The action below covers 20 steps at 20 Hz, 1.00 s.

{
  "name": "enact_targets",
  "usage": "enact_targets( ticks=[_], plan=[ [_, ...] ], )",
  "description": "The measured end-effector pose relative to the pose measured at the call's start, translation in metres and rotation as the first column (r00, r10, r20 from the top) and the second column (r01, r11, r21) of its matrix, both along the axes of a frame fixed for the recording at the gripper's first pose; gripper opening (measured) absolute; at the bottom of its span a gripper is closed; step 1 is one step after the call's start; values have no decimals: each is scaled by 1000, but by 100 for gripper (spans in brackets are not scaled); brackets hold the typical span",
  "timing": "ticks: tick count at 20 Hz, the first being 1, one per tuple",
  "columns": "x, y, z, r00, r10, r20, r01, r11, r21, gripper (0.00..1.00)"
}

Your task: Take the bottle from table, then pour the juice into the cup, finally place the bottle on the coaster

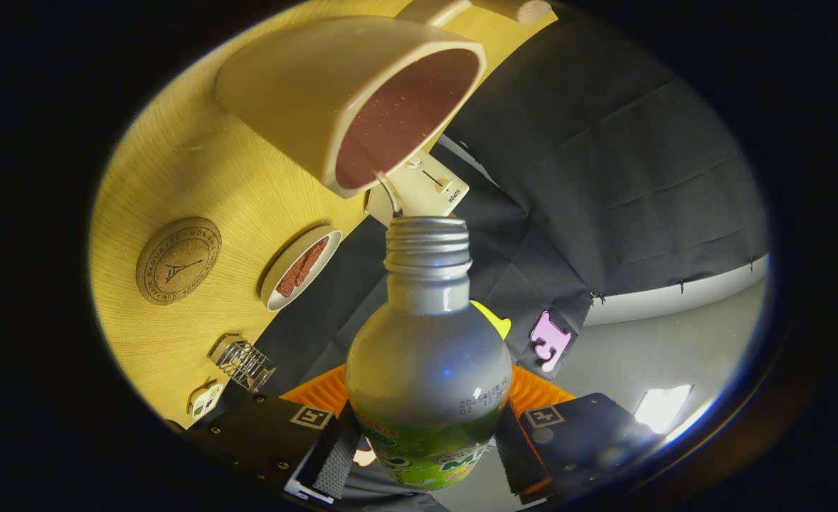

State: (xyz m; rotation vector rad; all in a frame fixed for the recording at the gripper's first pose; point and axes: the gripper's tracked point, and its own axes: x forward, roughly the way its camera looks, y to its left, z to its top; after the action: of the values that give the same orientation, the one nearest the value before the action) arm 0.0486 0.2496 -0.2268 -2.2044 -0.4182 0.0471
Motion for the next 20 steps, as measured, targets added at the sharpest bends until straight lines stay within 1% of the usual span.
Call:
enact_targets(
  ticks=[8,20],
  plan=[
    [-1,1,3,999,28,34,-25,997,-78,82],
    [-2,4,6,997,54,61,-43,986,-161,82]
  ],
)
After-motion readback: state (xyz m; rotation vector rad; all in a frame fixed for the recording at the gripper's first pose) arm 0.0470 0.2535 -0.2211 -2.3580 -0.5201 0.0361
